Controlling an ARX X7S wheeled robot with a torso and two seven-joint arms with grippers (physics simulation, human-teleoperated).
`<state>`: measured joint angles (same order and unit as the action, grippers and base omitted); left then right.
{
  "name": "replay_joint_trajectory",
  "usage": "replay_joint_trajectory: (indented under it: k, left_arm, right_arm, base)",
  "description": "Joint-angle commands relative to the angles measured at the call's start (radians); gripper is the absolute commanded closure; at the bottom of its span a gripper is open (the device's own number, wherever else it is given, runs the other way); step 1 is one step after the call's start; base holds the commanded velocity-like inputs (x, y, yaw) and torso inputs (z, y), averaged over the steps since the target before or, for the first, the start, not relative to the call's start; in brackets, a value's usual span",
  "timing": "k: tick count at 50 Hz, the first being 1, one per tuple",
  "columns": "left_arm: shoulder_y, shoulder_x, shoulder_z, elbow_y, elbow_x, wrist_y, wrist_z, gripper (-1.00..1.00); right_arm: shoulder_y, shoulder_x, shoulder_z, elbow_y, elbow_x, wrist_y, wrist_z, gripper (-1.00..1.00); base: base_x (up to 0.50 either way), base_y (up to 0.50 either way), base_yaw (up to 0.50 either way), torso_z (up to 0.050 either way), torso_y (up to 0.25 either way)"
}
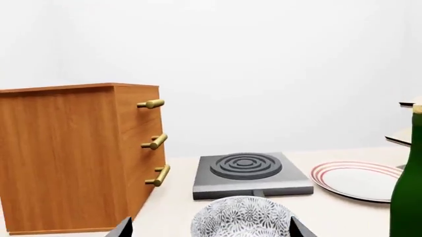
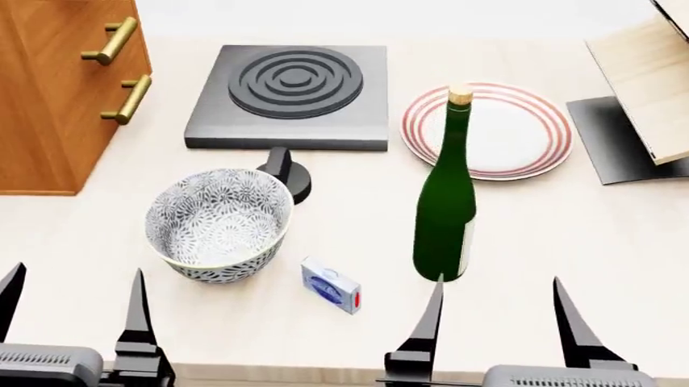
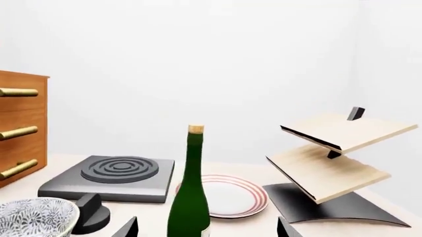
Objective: Put the bowl on the top of the cabinet.
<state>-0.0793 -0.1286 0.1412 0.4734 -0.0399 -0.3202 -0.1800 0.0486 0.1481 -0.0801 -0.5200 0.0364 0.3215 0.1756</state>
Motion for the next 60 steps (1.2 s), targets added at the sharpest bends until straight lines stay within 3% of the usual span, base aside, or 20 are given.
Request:
replay_joint_trajectory:
  k: [1, 12, 25, 46, 60]
  left_arm:
    - [0.001, -0.011, 0.005, 0.009, -0.014, -0.002, -0.012, -1.0]
    - [0.001, -0.02, 0.01, 0.015, -0.023, -0.003, -0.022, -1.0]
    - [0.005, -0.03, 0.018, 0.021, -0.033, 0.0, -0.033, -1.0]
    - [0.004, -0.044, 0.024, 0.019, -0.049, 0.004, -0.048, -1.0]
    - [0.004, -0.053, 0.029, 0.022, -0.058, 0.005, -0.058, -1.0]
  right_arm:
    - [-0.002, 0.01, -0.003, -0.003, 0.013, -0.006, 0.009, -1.0]
    - [0.001, 0.014, -0.014, 0.016, 0.002, -0.019, 0.029, -1.0]
    - [-0.002, 0.022, -0.013, 0.007, 0.018, -0.02, 0.04, -1.0]
    - [0.0, 0.033, -0.034, 0.02, 0.013, -0.028, 0.06, -1.0]
    - [-0.002, 0.042, -0.037, 0.019, 0.036, -0.03, 0.06, -1.0]
  base:
    - [0.0, 0.03, 0.0, 0.0, 0.0]
    - [0.0, 0.47, 0.0, 0.0, 0.0]
    - [0.0, 0.05, 0.0, 0.0, 0.0]
    - [0.0, 0.49, 0.0, 0.0, 0.0]
    - [0.0, 0.12, 0.0, 0.0, 0.0]
